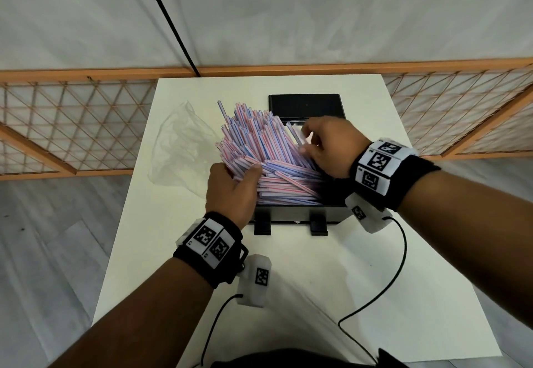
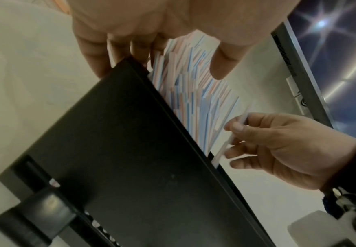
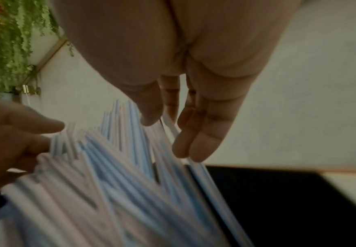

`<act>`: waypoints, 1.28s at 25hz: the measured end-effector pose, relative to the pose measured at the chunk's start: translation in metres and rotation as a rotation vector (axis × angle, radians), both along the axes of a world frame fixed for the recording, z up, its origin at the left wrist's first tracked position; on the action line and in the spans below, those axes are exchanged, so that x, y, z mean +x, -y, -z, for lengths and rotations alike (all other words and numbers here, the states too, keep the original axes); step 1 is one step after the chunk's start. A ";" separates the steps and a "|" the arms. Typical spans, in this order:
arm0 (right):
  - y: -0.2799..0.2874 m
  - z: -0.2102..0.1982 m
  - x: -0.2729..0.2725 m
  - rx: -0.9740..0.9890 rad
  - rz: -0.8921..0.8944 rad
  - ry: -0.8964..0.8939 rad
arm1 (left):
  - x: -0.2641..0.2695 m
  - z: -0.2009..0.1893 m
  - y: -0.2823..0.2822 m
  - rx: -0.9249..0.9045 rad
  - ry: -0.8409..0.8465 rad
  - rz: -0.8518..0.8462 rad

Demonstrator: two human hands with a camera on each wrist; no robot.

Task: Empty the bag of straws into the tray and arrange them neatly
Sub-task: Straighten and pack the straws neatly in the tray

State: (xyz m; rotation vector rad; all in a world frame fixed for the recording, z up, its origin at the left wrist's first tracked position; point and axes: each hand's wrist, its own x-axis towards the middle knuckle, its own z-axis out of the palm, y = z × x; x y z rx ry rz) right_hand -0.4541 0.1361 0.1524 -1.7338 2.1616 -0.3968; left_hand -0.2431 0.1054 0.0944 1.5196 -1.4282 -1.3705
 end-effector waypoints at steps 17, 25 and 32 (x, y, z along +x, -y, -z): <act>-0.020 0.061 0.021 0.368 0.136 -0.057 | 0.004 -0.020 0.033 0.039 0.166 0.109; -0.006 0.053 0.040 0.244 0.093 -0.015 | -0.011 -0.039 0.025 0.070 0.106 0.026; -0.009 0.041 0.032 0.071 0.148 0.102 | -0.005 -0.018 0.020 -0.012 0.097 -0.007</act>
